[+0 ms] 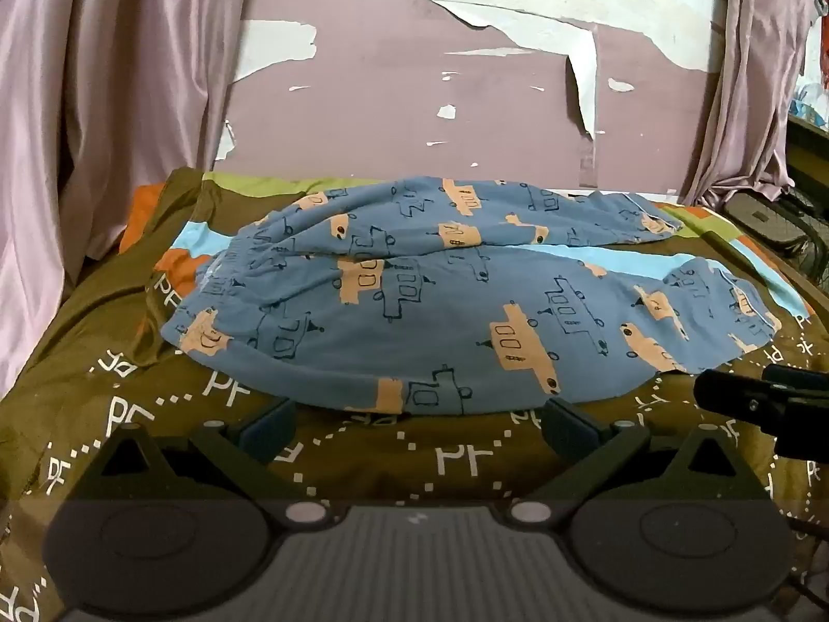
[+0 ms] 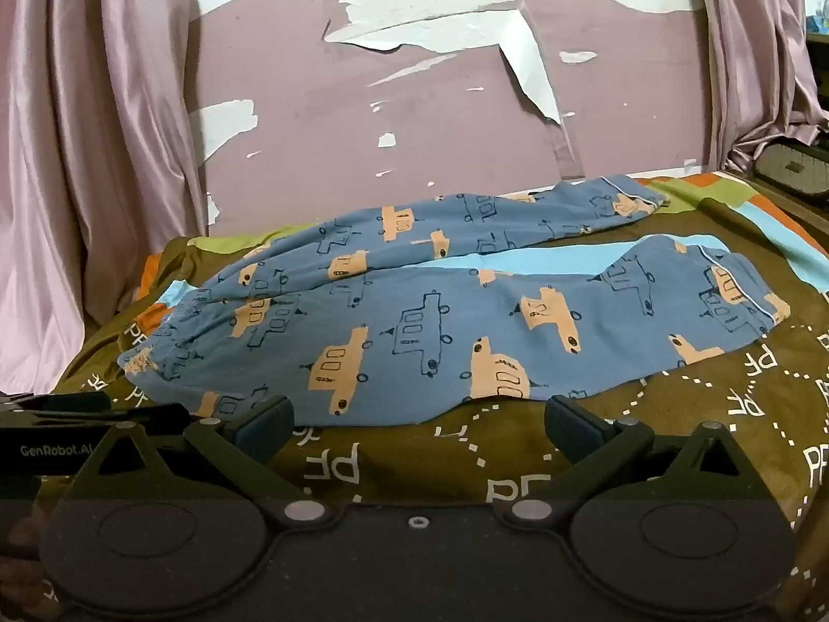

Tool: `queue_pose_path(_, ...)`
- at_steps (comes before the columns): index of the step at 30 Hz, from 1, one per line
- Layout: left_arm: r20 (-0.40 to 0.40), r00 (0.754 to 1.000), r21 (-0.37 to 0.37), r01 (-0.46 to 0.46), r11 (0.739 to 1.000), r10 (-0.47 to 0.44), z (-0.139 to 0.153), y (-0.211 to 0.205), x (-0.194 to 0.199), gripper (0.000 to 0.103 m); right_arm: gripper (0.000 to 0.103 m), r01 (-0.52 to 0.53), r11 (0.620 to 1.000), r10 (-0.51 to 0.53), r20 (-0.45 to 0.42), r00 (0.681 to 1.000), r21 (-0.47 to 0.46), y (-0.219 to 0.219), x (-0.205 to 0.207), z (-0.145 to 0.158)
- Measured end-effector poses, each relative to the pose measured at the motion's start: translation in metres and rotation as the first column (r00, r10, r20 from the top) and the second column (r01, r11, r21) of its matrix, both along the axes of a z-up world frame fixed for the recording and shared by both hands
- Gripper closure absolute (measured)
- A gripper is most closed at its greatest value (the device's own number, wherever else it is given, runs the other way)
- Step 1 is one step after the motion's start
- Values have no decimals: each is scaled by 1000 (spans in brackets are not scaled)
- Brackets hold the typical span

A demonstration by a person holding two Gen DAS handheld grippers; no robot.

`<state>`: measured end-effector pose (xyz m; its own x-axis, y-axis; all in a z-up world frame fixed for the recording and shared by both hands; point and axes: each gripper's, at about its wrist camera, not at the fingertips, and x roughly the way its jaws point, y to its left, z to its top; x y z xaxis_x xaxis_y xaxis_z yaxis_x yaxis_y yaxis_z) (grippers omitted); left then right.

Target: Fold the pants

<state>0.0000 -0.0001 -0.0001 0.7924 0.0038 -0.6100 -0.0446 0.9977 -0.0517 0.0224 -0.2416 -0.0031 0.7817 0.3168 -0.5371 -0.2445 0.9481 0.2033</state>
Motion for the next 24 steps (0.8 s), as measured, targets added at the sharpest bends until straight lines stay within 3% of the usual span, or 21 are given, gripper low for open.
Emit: queue_pose_path(24, -1, 1000, 2, 1, 1000, -1, 0, 0, 0, 0, 0, 0, 1000, 0, -3, 1000, 3, -1, 1, -2)
